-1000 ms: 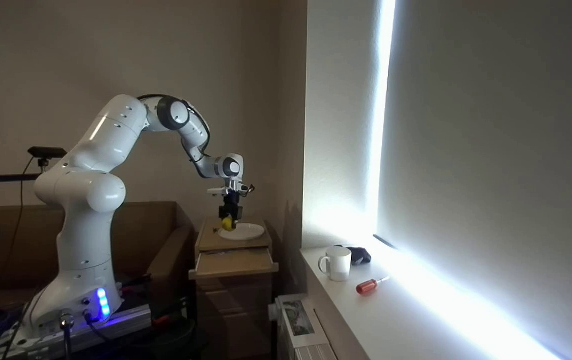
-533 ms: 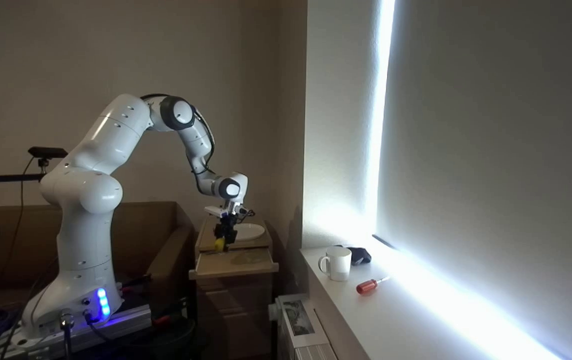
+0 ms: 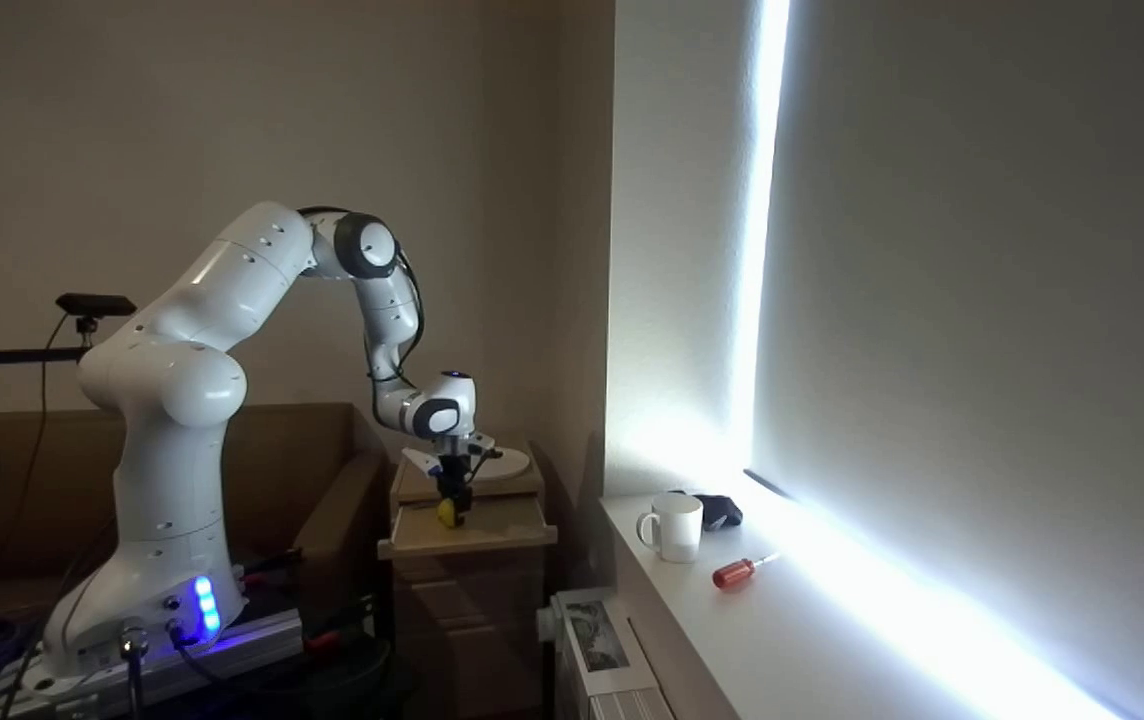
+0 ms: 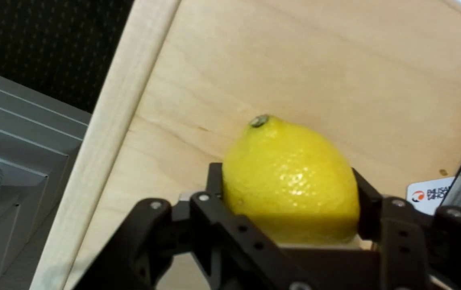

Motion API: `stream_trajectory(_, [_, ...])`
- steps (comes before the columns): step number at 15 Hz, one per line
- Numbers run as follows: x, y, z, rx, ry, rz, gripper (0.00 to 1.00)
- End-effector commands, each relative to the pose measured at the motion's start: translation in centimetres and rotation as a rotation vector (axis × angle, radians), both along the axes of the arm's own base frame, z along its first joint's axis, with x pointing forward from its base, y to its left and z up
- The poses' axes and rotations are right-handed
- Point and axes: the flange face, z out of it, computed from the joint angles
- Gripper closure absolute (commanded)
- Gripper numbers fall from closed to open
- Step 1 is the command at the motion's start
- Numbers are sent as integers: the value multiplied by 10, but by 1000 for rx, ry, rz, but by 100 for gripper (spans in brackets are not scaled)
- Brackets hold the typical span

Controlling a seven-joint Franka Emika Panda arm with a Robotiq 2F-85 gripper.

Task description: Move a sock from the flat drawer to the shelve, and pick up the mango and put it on the flat drawer

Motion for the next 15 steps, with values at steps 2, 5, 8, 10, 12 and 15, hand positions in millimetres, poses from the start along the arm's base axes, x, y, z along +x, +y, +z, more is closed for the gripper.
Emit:
stream_trajectory(2, [2, 18, 1, -25, -101, -9, 54])
stream_trajectory(5, [1, 20, 8, -85, -50, 22, 6])
stream_trajectory(8, [1, 15, 28, -140, -24, 57, 0])
stream_trajectory(10, [5, 15, 51, -154, -53, 78, 0])
stream_trajectory(12, [10, 13, 80, -165, -86, 93, 0])
stream_trajectory(15, [10, 3, 143, -175, -147, 104, 0])
